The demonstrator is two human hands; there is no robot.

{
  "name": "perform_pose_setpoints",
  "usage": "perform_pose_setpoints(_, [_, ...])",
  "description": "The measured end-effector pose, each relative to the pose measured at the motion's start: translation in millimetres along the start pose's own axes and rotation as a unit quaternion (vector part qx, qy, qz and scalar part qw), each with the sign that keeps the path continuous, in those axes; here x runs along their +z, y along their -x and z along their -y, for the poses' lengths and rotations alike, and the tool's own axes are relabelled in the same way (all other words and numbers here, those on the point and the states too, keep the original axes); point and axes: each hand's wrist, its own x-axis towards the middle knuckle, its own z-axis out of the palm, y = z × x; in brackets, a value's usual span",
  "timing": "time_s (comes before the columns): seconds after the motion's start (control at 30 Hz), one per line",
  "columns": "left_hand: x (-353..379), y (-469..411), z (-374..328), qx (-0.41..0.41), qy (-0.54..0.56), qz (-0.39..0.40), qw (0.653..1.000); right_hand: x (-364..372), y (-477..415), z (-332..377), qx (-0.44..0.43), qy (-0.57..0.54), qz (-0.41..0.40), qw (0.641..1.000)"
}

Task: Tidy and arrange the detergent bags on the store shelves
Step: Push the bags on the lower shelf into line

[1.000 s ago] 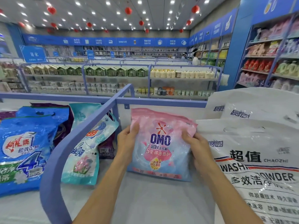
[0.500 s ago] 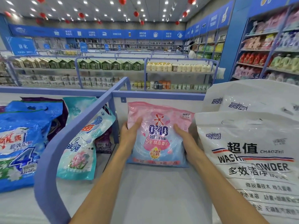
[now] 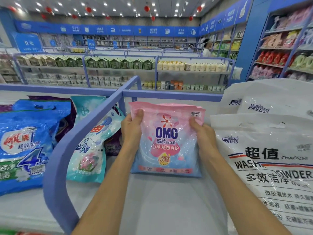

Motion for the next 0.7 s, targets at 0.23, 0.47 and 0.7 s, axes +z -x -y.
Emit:
perform_pose_setpoints(0.23, [14.5, -13.8, -6.6, -0.001, -0.017, -0.004, 1.0, -3.4, -18.8, -3.1, -0.008, -0.009, -0.044, 0.999])
perform_pose_setpoints(0.47, [12.5, -21.3, -6.0, 0.013, 0.001, 0.022, 1.0, -7.4, -27.1, 7.2, -0.036, -0.005, -0.033, 0.999])
perform_pose_setpoints(0.7, [19.1, -19.1, -11.7, 0.043, -0.026, -0.024, 0.998, -5.4, -28.4, 11.8, -0.003, 0.0, -0.07, 0.998])
